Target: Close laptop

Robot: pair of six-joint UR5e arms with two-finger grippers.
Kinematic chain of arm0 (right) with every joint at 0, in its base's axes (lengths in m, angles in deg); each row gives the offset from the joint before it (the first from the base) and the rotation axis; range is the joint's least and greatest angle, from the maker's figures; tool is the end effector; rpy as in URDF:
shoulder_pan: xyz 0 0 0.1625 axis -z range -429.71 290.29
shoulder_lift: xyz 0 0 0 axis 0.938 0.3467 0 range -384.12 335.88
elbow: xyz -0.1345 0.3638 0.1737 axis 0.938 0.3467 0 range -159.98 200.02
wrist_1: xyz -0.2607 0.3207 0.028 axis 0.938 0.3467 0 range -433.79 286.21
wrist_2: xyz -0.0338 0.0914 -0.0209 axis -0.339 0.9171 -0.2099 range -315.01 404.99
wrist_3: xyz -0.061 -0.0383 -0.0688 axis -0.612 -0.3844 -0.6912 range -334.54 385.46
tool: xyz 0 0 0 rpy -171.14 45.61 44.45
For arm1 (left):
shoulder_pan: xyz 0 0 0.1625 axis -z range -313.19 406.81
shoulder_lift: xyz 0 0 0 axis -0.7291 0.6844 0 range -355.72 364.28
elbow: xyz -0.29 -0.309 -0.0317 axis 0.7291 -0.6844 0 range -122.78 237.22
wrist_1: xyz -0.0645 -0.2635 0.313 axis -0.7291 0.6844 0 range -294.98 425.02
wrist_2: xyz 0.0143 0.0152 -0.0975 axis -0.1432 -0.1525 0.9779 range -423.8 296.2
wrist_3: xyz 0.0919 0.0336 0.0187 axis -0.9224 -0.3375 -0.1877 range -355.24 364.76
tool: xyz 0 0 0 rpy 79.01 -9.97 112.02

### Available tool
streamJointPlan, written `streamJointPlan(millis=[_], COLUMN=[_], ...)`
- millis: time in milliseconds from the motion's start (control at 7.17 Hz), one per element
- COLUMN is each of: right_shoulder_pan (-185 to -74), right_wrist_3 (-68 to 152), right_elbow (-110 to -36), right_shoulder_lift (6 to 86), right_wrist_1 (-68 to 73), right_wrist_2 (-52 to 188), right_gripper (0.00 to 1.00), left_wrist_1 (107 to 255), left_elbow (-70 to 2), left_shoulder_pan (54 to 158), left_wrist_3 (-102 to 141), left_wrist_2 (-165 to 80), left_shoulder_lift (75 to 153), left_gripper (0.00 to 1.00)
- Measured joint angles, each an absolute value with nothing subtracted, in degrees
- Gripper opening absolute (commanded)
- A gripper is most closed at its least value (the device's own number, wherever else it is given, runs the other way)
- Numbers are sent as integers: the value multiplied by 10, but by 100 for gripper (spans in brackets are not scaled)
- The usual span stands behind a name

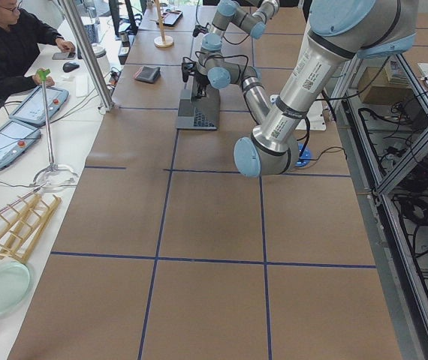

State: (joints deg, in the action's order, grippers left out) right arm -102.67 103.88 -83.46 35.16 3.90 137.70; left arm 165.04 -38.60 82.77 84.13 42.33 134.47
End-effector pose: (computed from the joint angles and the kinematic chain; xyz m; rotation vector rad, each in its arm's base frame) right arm -0.4639 -0.4540 0.2262 0.3349 -0.9335 0.3187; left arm 0.4897 -0.4858 0.1757 0.1468 0.9968 -0.2666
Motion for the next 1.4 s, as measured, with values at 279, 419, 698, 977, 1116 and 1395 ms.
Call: streamJointPlan(millis=[279, 419, 698, 977, 1116, 1395], right_shoulder_pan=[-1030, -1032, -1042, -1069, -1084, -1106], right_wrist_3=[1038, 1038, 1034, 1010, 1003, 999], right_elbow=[-764, -744, -732, -733, -735, -738], right_shoulder_lift=[314, 305, 299, 299, 300, 300], right_wrist_1=[20, 17, 16, 15, 15, 14], right_wrist_2=[1387, 1389, 1404, 1443, 1469, 1505], right_gripper=[0, 0, 1, 2, 2, 3], left_wrist_1=[1682, 1696, 1744, 1791, 1800, 1809], left_elbow=[-338, -311, -250, -191, -173, -154], left_shoulder_pan=[833, 836, 841, 842, 842, 838], left_wrist_3=[836, 835, 833, 833, 833, 833], left_wrist_2=[424, 424, 424, 424, 424, 424], left_shoulder_lift=[1357, 1366, 1376, 1382, 1385, 1387], left_gripper=[0, 0, 0, 0, 0, 0])
